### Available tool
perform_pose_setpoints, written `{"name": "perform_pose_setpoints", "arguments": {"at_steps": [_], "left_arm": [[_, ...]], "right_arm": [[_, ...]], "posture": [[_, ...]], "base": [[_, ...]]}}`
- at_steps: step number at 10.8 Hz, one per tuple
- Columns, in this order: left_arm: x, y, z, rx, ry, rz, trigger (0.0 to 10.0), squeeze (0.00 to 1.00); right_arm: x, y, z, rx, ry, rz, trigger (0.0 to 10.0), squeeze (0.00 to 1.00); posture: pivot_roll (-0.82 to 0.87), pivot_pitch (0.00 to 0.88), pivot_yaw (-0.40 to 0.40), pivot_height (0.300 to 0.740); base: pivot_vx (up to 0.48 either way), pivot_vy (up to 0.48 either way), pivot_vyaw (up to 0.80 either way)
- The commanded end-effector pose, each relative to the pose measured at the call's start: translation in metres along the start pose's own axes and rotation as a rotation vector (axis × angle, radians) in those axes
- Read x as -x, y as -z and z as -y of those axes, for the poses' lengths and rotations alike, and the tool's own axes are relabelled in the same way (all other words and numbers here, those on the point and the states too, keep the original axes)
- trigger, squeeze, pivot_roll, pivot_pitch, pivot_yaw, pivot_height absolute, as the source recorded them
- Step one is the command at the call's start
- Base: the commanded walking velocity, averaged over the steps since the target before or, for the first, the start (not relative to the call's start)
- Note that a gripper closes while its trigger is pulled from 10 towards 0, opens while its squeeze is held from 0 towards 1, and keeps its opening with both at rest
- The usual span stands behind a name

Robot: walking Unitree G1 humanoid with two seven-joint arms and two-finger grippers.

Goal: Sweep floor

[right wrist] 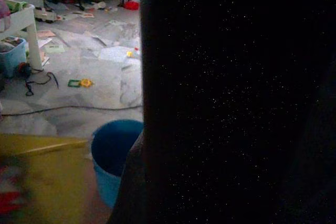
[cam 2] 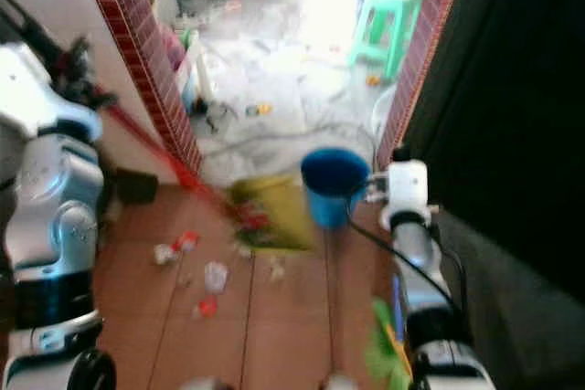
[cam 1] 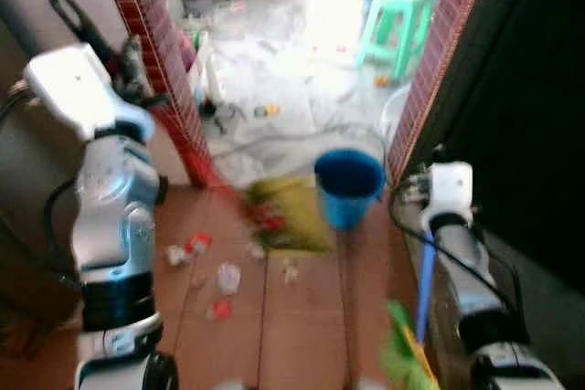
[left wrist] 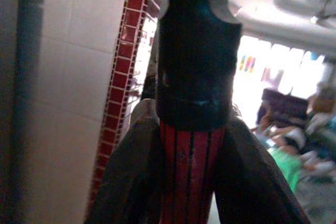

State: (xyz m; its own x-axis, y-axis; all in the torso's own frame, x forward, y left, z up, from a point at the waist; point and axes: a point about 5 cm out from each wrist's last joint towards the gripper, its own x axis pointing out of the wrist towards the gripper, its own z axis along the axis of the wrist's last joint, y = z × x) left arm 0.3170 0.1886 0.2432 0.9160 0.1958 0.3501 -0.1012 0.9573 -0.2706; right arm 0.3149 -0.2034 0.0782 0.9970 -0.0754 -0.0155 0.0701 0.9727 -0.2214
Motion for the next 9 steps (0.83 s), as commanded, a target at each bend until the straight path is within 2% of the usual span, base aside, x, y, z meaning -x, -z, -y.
{"name": "perform_pose_setpoints", "arguments": {"at_steps": [1, 9], "left_arm": [[-0.003, -0.017, -0.004, -0.006, -0.010, 0.082, 10.0, 0.00], [-0.005, -0.017, 0.007, 0.018, 0.004, 0.079, 10.0, 0.00]], "right_arm": [[-0.004, -0.011, -0.013, -0.020, -0.030, 0.044, 10.0, 0.00], [-0.002, -0.007, -0.017, -0.031, -0.036, 0.030, 10.0, 0.00]], "posture": [[-0.04, 0.000, 0.045, 0.740], [-0.03, 0.000, 0.053, 0.740]], "base": [[0.480, 0.000, 0.00], [0.475, 0.000, 0.00]]}}
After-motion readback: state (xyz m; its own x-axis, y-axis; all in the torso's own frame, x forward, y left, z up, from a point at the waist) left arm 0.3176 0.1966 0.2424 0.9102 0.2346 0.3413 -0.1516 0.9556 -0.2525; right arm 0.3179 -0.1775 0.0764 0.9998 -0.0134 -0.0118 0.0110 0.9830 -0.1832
